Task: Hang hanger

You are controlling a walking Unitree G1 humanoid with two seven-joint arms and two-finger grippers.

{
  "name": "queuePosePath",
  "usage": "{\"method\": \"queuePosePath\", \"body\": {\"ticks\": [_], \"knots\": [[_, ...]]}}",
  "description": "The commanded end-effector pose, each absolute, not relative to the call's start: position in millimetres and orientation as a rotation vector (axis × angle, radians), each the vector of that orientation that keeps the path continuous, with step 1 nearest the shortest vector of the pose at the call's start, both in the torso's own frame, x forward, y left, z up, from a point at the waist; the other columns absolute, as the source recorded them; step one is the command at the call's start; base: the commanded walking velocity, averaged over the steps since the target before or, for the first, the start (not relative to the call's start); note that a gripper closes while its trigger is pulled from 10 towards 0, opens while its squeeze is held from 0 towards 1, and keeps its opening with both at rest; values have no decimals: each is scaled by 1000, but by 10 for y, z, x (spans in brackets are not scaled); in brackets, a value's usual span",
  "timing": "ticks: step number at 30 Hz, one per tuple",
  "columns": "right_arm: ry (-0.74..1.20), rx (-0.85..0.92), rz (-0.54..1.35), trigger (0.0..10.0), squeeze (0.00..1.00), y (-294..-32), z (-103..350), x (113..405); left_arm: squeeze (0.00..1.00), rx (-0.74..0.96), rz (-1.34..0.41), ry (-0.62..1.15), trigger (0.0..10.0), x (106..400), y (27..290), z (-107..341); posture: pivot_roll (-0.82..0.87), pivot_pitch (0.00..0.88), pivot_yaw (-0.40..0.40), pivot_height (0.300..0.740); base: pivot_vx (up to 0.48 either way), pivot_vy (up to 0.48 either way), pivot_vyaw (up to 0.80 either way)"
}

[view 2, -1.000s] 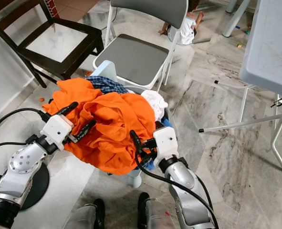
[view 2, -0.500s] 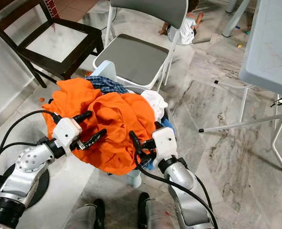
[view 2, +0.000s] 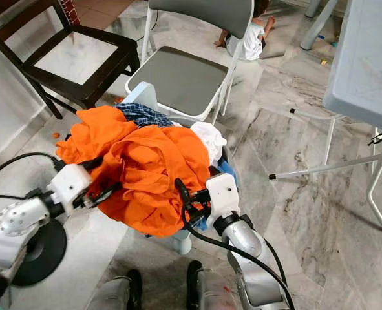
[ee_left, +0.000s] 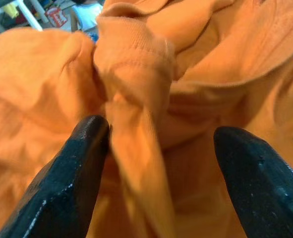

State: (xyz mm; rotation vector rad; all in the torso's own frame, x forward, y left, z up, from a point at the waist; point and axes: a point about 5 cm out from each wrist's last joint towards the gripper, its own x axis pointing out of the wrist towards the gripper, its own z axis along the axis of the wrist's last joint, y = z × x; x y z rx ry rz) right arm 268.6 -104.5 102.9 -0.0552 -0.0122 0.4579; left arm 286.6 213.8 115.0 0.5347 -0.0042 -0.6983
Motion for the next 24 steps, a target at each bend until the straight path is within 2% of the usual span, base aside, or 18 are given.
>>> {"method": "queuePosePath", "body": {"ticks": [1, 7, 14, 24], "knots": [[4, -59, 466, 10000, 0, -1038, 981, 2664, 0, 528, -729, -22, 10000, 2813, 2140, 1185, 52, 300, -40, 740, 0, 0, 0], [5, -58, 476, 10000, 0, -1010, 976, 2674, 0, 504, -720, -40, 10000, 2831, 2196, 1255, 65, 303, -42, 740, 0, 0, 0], [4, -56, 471, 10000, 0, -1013, 969, 2666, 0, 586, -697, -36, 10000, 2959, 2336, 1332, 58, 302, -37, 740, 0, 0, 0], [0, -58, 462, 10000, 0, -1027, 981, 2665, 0, 610, -731, -41, 10000, 3159, 2260, 1371, 41, 300, -33, 740, 0, 0, 0]]}}
